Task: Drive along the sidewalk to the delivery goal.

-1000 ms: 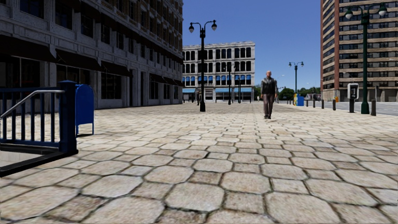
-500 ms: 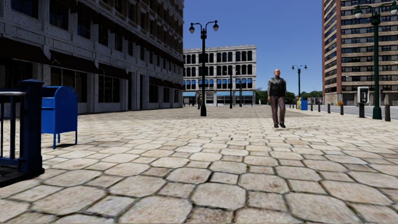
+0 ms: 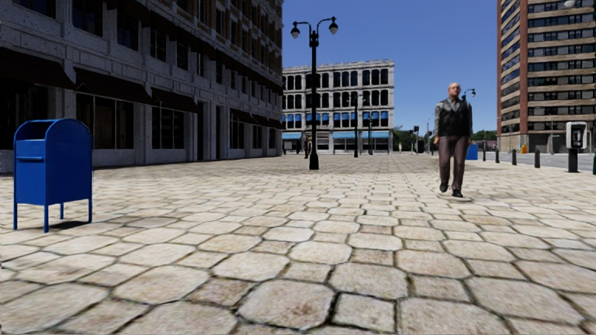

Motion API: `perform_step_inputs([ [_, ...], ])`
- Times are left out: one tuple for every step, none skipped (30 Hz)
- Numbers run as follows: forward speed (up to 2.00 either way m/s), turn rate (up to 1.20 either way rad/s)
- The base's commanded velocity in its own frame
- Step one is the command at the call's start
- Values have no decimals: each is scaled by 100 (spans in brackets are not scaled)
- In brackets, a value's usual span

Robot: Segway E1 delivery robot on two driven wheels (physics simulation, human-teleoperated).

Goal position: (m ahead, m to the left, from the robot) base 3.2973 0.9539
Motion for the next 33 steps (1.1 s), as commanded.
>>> perform_step_inputs([
  [131,26],
  [131,27],
  [131,28],
  [131,29],
  [133,32],
  [133,32],
  [135,36],
  [136,37],
  [137,37],
  [138,37],
  [138,37],
  [138,37],
  [140,37],
  [142,37],
  [143,37],
  [143,40],
  [143,40],
  [144,44],
  [144,46],
  [144,48],
  [144,48],
  [143,49],
  [141,49],
  [139,49],
  [136,49],
  [136,49],
  [134,49],
  [131,49],
  [128,49],
  [127,48],
  [127,48],
  [126,48],
  [122,48],
])
